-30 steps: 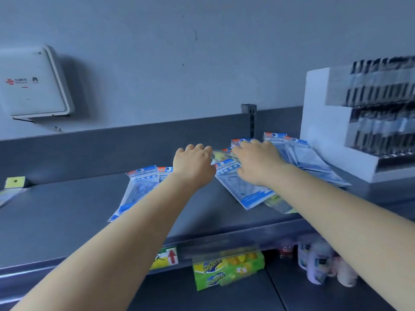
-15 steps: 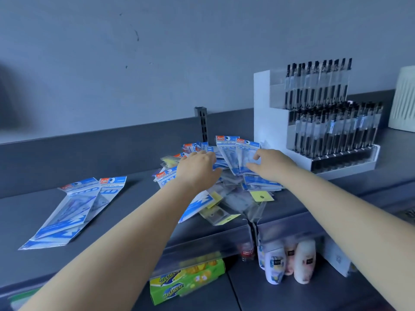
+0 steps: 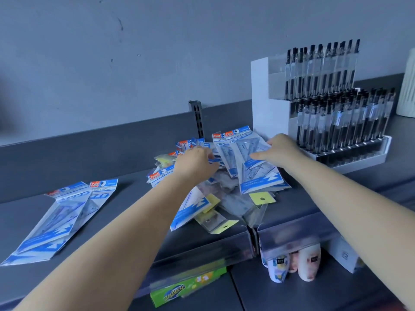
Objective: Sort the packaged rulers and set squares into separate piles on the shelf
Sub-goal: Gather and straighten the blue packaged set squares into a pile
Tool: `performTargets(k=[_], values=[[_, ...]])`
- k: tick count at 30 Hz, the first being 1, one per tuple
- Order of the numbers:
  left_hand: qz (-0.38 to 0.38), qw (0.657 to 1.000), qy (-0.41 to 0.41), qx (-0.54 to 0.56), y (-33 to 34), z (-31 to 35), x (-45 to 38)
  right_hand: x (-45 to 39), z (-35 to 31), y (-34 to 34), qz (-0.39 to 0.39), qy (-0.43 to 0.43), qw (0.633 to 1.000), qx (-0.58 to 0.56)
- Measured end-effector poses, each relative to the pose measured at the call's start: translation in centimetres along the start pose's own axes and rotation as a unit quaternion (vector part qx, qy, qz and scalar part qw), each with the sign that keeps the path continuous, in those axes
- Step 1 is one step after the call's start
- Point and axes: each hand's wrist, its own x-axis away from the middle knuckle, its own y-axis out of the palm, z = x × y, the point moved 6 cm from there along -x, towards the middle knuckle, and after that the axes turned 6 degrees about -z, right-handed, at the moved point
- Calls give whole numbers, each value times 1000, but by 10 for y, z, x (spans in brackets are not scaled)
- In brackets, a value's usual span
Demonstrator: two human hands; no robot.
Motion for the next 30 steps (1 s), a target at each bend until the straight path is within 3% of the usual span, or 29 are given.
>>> performTargets(k=[9, 13, 18, 26, 30], values=[[-11, 995, -89, 42, -9, -58, 24, 8, -28, -3, 92, -91, 991, -27], [-15, 990, -106, 96, -11, -62, 28, 12, -34, -3, 88, -110, 980, -137], [17, 986, -76, 148, -15, -33, 25, 20, -23, -10, 121, -93, 941, -303], [-24, 997, -29, 71, 6, 38, 2, 28, 0, -32, 134, -76, 910, -384], [-68, 995, -62, -29, 23, 58, -5, 33, 13, -40, 135, -57, 905, -399]])
